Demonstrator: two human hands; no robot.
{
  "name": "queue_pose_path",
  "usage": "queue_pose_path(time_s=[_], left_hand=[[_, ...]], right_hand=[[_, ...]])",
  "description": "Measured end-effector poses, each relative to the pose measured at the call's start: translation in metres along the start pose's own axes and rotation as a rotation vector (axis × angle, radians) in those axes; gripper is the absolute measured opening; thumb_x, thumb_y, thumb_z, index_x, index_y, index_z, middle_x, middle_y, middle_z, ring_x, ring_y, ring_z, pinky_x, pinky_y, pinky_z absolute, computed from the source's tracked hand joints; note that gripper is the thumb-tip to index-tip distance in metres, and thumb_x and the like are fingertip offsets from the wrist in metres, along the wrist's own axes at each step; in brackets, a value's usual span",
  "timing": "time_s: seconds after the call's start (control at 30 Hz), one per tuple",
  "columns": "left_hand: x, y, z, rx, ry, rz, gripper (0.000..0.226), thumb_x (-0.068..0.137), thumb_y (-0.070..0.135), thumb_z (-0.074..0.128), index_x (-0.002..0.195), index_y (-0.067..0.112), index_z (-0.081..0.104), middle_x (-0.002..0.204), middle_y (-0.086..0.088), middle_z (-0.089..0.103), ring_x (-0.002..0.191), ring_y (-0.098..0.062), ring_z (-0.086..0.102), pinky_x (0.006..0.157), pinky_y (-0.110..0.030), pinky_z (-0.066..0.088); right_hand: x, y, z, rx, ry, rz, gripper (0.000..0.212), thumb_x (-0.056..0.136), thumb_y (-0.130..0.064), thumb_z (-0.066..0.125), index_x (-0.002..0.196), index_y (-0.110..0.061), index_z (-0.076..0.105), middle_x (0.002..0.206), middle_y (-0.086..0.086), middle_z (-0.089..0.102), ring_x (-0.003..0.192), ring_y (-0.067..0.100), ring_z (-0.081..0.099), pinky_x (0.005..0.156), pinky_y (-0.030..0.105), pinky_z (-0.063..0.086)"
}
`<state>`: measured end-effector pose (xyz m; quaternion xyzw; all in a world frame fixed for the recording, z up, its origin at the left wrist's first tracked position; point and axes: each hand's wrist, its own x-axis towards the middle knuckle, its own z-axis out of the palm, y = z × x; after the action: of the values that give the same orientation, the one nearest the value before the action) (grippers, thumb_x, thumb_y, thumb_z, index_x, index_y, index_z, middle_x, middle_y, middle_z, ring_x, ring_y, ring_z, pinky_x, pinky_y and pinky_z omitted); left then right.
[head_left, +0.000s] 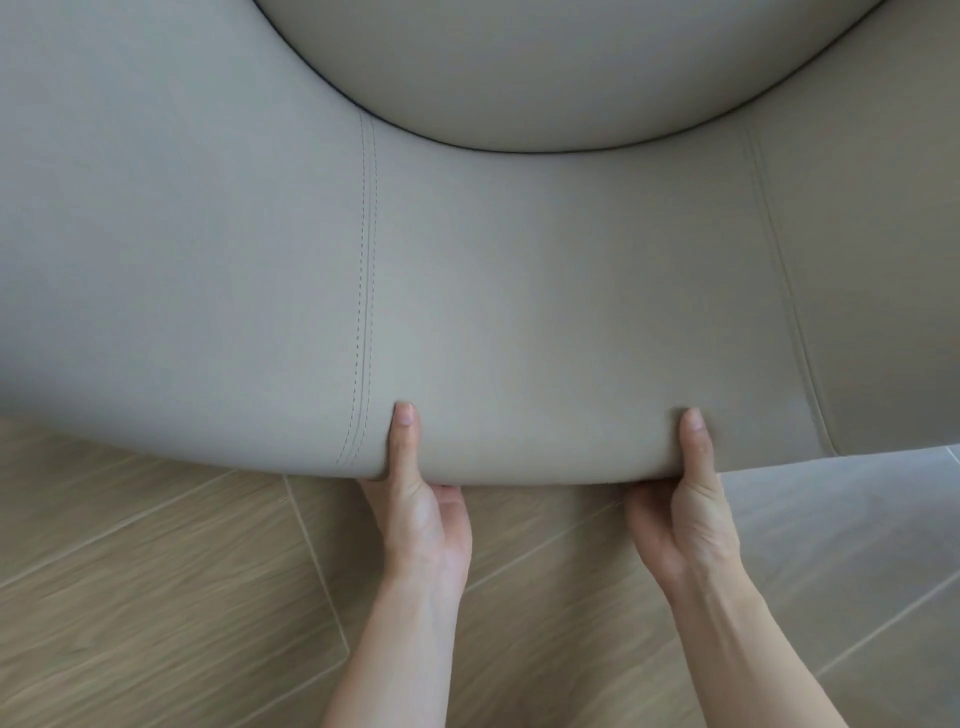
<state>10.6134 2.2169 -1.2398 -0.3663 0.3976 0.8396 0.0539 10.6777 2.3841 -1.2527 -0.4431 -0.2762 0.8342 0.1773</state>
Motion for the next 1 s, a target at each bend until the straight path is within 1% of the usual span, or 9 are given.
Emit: queue_pose_path(time_s=[0.17,0.27,0.4,0.53,0.6,0.7,0.77,0.87,1.0], left_hand=[[-0.026,0.026,0.011,0.002,0.072,0.021,0.090,0.064,0.040,0.095,0.145,0.030,0.058,0.133,0.004,0.075,0.123,-0.018,0.072,0.109,-0.048,0.055],[-0.073,0.068,0.025,0.036,0.102,0.069,0.070,0.069,0.040,0.091,0.134,0.033,0.065,0.128,0.006,0.077,0.119,-0.017,0.074,0.106,-0.049,0.056],[-0.155,0.144,0.058,0.063,0.094,0.065,0.068,0.074,0.042,0.088,0.137,0.027,0.067,0.127,0.006,0.078,0.118,-0.015,0.074,0.102,-0.041,0.057],[-0.240,0.225,0.097,0.112,0.131,0.068,0.065,0.075,0.039,0.082,0.138,0.028,0.068,0.127,0.008,0.077,0.118,-0.015,0.074,0.096,-0.040,0.058],[-0.278,0.263,0.120,0.113,0.148,0.073,0.061,0.079,0.035,0.084,0.137,0.028,0.069,0.126,0.008,0.078,0.117,-0.015,0.075,0.092,-0.039,0.060],[-0.323,0.310,0.160,0.109,0.175,0.106,0.060,0.079,0.032,0.085,0.137,0.031,0.068,0.125,0.009,0.078,0.112,-0.014,0.077,0.080,-0.038,0.065],[-0.340,0.335,0.186,0.116,0.202,0.161,0.055,0.082,0.030,0.084,0.135,0.033,0.068,0.124,0.011,0.078,0.110,-0.013,0.077,0.080,-0.040,0.065],[-0.344,0.363,0.225,0.126,0.234,0.203,0.045,0.087,0.023,0.083,0.129,0.032,0.070,0.119,0.013,0.079,0.106,-0.012,0.078,0.073,-0.036,0.065],[-0.321,0.391,0.284,0.149,0.191,0.229,0.018,0.084,0.020,0.087,0.098,0.030,0.081,0.107,0.008,0.083,0.096,-0.016,0.081,0.069,-0.039,0.066]], right_hand=[[-0.031,-0.018,0.019,0.009,0.079,0.006,0.073,0.077,-0.030,0.083,0.145,-0.018,0.062,0.139,-0.002,0.071,0.131,0.017,0.066,0.109,0.043,0.053],[-0.084,-0.047,0.043,-0.015,0.098,-0.042,0.072,0.078,-0.030,0.083,0.145,-0.018,0.061,0.137,-0.003,0.073,0.127,0.016,0.069,0.099,0.039,0.060],[-0.173,-0.106,0.087,-0.084,0.188,-0.110,0.052,0.085,-0.024,0.083,0.134,-0.014,0.067,0.128,-0.001,0.077,0.121,0.016,0.073,0.106,0.042,0.056],[-0.266,-0.179,0.142,-0.171,0.237,-0.135,0.051,0.086,-0.022,0.081,0.135,-0.015,0.067,0.125,-0.004,0.078,0.117,0.014,0.075,0.104,0.043,0.056],[-0.305,-0.216,0.173,-0.200,0.271,-0.145,0.041,0.089,-0.020,0.080,0.129,-0.019,0.070,0.117,-0.010,0.080,0.107,0.008,0.077,0.099,0.041,0.057],[-0.347,-0.268,0.219,-0.237,0.316,-0.167,0.039,0.087,-0.021,0.083,0.125,-0.020,0.072,0.111,-0.014,0.081,0.098,0.004,0.078,0.090,0.036,0.057],[-0.362,-0.297,0.249,-0.241,0.331,-0.177,0.037,0.086,-0.019,0.084,0.121,-0.019,0.073,0.108,-0.014,0.082,0.096,0.005,0.079,0.086,0.034,0.057],[-0.365,-0.324,0.293,-0.241,0.342,-0.192,0.034,0.084,-0.015,0.087,0.116,-0.015,0.073,0.104,-0.012,0.082,0.097,0.006,0.079,0.096,0.038,0.060],[-0.344,-0.346,0.350,-0.225,0.286,-0.226,0.060,0.079,-0.020,0.093,0.130,-0.013,0.062,0.113,-0.007,0.081,0.101,0.008,0.078,0.102,0.042,0.060]])
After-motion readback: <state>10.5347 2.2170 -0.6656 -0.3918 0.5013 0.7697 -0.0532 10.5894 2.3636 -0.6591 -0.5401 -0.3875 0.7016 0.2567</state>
